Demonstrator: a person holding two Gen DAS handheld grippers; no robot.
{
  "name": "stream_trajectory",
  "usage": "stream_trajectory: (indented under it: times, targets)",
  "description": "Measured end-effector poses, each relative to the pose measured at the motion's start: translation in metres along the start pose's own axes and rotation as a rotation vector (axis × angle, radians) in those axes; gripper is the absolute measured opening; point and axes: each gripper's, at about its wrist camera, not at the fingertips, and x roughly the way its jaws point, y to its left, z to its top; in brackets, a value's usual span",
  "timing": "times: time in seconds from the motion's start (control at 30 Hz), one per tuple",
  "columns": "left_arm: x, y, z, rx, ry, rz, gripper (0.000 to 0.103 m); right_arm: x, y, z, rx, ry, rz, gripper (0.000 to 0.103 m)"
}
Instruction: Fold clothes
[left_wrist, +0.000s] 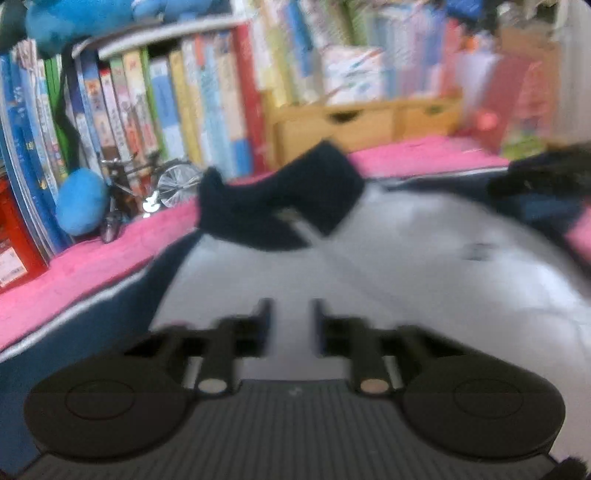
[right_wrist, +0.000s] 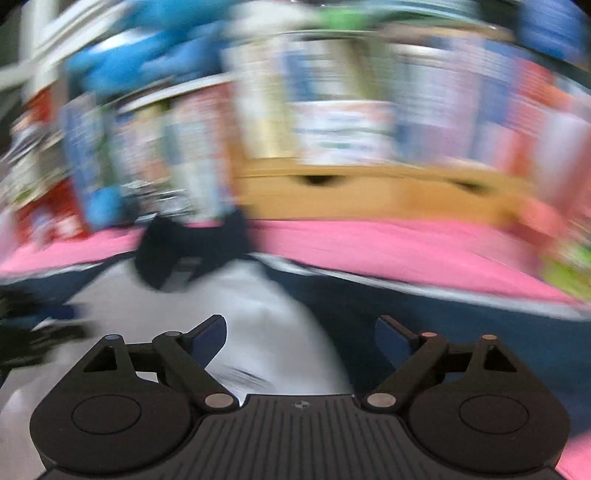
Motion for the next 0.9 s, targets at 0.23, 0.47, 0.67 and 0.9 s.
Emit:
stream_trajectory:
  times: [0.23, 0.47, 0.67, 0.9]
  targets:
    - [0.068, 0.046, 0.029, 0.022, 0.023, 0.220, 0.000, 0.131, 0.050, 0.030, -0.077, 0.090, -0.039, 0.070]
    - [0.085, 0.068, 0.035, 0.079, 0.028, 0.255, 0.001, 0.166, 0.004, 0.048, 0.047, 0.060, -0.149, 0.103]
    - [0.078, 0.065, 0.035, 0.074, 0.016, 0.340, 0.009, 0.154, -0.008, 0.048, 0.092, 0.059, -0.175, 0.094]
    - [-0.052, 0.058, -0.002, -0.213, -0.120, -0.017, 0.008, 0.069, 0.009, 0.003, 0.041, 0.074, 0.091, 0.102]
